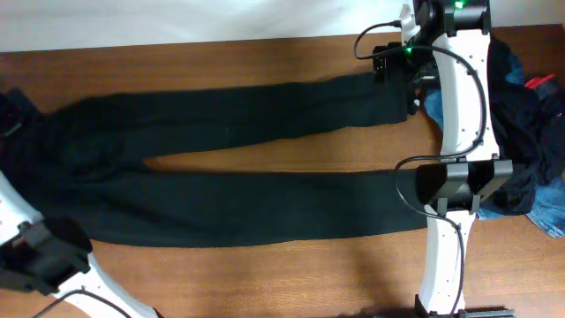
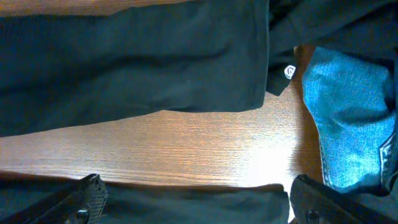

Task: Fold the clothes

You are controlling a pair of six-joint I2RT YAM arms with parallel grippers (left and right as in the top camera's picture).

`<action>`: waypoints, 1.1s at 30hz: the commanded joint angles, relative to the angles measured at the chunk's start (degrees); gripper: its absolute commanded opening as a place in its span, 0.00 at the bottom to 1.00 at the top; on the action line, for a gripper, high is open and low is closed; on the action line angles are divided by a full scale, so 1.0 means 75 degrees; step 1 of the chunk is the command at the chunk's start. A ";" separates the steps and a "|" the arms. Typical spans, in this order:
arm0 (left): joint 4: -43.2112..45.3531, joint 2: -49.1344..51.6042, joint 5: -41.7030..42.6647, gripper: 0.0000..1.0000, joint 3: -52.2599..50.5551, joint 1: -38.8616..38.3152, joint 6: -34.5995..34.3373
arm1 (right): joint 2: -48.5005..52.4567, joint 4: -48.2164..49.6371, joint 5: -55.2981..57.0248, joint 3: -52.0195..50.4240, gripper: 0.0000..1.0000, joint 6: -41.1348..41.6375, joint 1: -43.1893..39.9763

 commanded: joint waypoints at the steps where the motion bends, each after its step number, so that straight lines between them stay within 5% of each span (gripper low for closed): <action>1: -0.0032 -0.0076 0.0557 0.99 -0.0079 0.0385 -0.0627 | -0.0306 -0.0047 -0.0105 0.0099 0.99 -0.0364 0.0050; 18: 0.0329 -0.0076 0.1008 0.99 -0.0615 0.2066 -0.2876 | -0.0291 0.0513 -0.0085 0.0079 0.99 -0.0705 0.0038; 25: 0.1204 -0.0076 0.1142 0.99 -0.2261 0.2393 -0.3334 | -0.0204 0.0918 -0.0111 0.0070 0.99 -0.0708 0.0038; 33: 0.2136 -0.0178 0.0093 0.99 -0.4246 0.2229 -0.2095 | -0.0195 0.1099 -0.0111 -0.0146 0.99 -0.0874 0.0038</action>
